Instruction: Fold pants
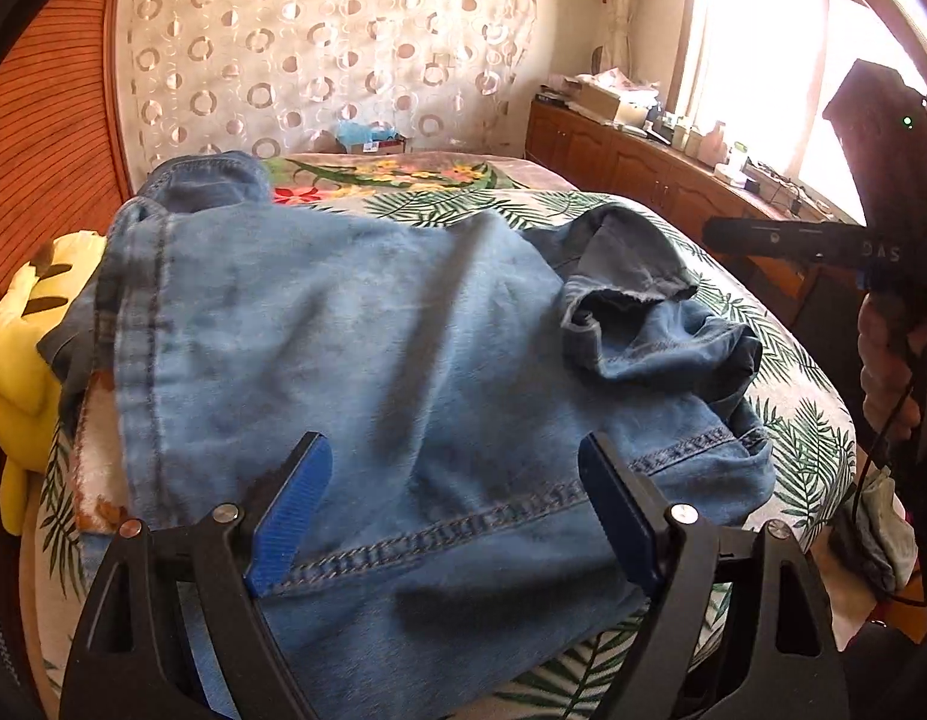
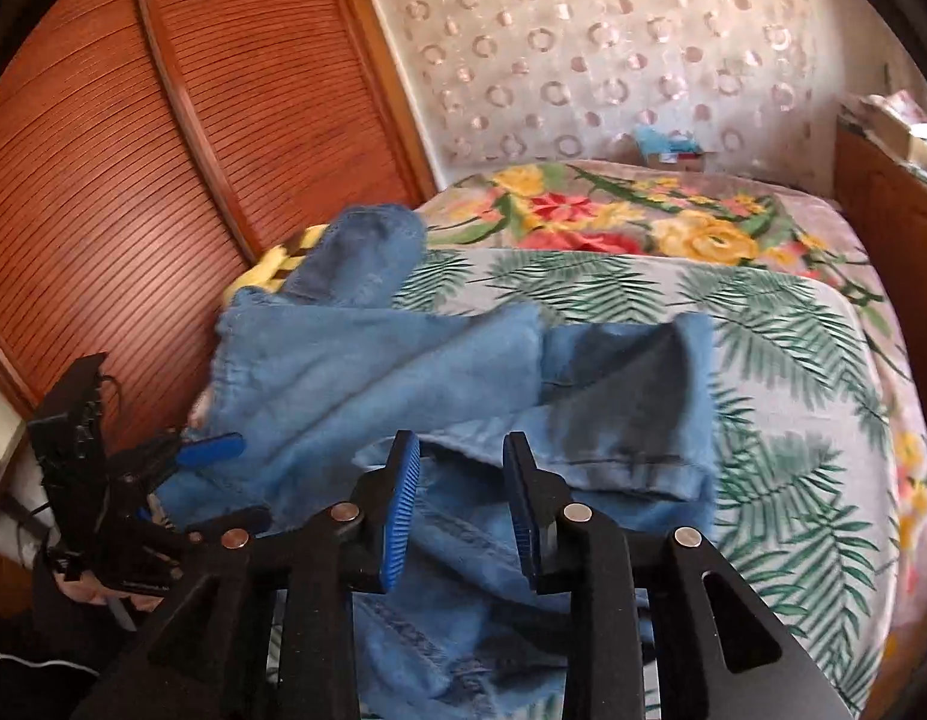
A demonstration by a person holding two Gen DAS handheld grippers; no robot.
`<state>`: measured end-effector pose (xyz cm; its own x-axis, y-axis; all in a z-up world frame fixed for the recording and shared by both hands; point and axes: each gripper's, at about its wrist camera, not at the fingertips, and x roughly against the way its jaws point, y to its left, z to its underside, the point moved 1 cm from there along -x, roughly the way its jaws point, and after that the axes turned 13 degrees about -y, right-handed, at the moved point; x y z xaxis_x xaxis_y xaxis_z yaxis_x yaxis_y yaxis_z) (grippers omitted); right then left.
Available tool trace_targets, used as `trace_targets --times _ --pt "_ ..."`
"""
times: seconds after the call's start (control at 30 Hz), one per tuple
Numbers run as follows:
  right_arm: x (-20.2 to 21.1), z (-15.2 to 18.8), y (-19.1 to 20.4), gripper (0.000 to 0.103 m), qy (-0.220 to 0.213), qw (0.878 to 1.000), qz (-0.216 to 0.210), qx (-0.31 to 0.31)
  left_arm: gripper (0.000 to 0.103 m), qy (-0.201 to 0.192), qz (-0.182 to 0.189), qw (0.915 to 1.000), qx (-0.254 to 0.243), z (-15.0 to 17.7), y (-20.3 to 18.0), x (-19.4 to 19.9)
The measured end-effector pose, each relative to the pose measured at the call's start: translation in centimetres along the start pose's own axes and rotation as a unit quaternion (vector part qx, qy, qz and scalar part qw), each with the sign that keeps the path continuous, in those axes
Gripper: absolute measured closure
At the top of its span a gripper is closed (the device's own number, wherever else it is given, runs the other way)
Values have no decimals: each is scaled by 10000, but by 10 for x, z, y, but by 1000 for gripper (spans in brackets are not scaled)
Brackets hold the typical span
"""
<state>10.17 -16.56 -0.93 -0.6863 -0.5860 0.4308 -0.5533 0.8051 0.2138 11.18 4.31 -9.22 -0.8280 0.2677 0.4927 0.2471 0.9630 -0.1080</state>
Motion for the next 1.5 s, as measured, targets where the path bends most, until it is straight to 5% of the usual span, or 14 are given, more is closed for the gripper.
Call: trace_targets --times 0.43,0.73,0.8,0.83,0.93,1.2,1.5 --pt "-14 -2 -29 61 62 9942 1077 -37 20 -32 374 9983 -435 -35 -37 -42" --pt "-51 -1 -38 61 494 9913 1195 -248 55 528 434 9944 -808 -32 -57 -82" --pt "-54 -3 -41 84 510 9929 1052 -220 67 534 460 9943 -797 -31 -58 -81" --pt "-50 -4 -36 97 394 9940 1016 -66 82 493 508 9945 -768 -32 -60 -78" --pt "-32 -12 -29 98 -81 9939 1079 203 93 279 755 9930 -863 -39 -73 -59" --pt "18 -64 -3 99 -680 9942 725 410 93 -301 1109 9892 -906 -79 -94 4" --pt "38 -132 42 99 -1082 9924 123 578 94 -1008 977 9853 -969 -101 -71 84"
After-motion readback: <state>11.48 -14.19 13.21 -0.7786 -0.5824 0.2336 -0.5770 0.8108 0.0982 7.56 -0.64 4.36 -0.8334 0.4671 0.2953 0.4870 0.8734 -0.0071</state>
